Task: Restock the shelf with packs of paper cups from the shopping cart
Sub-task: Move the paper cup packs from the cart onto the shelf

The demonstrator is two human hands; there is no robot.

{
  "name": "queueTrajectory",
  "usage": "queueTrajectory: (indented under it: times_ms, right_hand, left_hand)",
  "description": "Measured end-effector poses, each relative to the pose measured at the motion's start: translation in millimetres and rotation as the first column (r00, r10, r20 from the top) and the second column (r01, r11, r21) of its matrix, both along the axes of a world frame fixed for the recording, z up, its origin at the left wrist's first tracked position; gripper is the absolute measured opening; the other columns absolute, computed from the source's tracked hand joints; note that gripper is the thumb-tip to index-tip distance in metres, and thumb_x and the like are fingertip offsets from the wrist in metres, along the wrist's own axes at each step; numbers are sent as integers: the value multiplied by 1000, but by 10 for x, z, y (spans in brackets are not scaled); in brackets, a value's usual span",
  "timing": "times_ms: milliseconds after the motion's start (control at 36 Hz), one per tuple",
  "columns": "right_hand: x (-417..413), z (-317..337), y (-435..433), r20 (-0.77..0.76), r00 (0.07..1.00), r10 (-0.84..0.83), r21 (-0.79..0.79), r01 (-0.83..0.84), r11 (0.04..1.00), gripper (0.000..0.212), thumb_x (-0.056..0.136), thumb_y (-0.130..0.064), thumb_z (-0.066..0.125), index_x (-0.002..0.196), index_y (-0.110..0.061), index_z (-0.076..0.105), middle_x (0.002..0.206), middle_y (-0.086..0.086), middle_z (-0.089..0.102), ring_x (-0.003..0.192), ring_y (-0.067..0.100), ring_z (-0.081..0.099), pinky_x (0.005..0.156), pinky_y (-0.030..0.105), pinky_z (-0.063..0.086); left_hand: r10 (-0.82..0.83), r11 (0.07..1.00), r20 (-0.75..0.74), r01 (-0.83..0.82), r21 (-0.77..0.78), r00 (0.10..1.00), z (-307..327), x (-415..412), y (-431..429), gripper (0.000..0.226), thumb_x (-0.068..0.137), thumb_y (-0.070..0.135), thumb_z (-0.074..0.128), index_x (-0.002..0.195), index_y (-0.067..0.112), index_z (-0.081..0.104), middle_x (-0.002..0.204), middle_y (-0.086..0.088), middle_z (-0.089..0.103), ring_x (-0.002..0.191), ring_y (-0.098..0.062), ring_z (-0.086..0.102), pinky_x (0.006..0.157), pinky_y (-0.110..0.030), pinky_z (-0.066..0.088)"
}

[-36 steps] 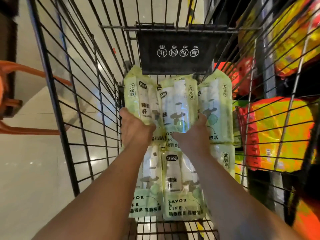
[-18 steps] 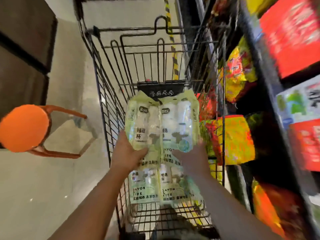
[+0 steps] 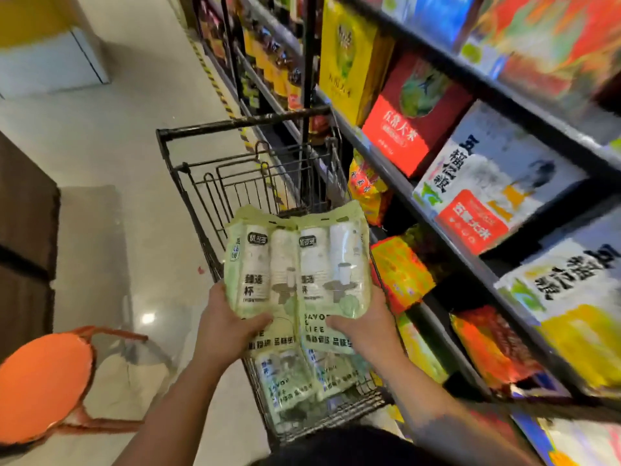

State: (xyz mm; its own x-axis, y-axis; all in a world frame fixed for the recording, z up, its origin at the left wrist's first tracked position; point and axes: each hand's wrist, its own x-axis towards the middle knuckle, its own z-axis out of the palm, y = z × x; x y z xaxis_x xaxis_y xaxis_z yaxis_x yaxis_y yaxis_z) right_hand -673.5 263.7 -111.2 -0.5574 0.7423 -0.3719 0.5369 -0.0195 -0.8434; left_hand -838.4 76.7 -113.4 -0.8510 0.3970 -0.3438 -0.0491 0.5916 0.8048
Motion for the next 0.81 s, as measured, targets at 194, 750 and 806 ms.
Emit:
queueTrajectory:
  times_ms: [194,750,806]
  right_hand:
    - [516,101,-477,-75,989,-131,50,135,990,69,60,-15,94,116,-33,56,102,-18,74,90,-5,69,78,24,58]
    - [2665,731,-900,-262,771,-580,39,609,792,82,61,-9,96,123,-36,51,111,-10,71,93,2,71,78,30,57]
    - [2950,782,-962,-284,728,-624,5,652,758,79,62,-11,96,123,-36,52,108,-10,73,93,2,71,73,24,57]
  left_hand:
    - [-142,986,-5,142,84,990,103,144,-176,87,66,25,94,130,36,37,106,8,70,86,-19,73,72,-46,61]
    - [-600,759,-100,604,245,794,851,1585,569,113,64,30,95,152,20,26,134,-6,60,116,-30,62,101,-49,51]
    - [-647,716,-93,645,268,757,898,1828,674,109,65,26,95,152,20,28,128,-3,62,112,-27,63,95,-43,52]
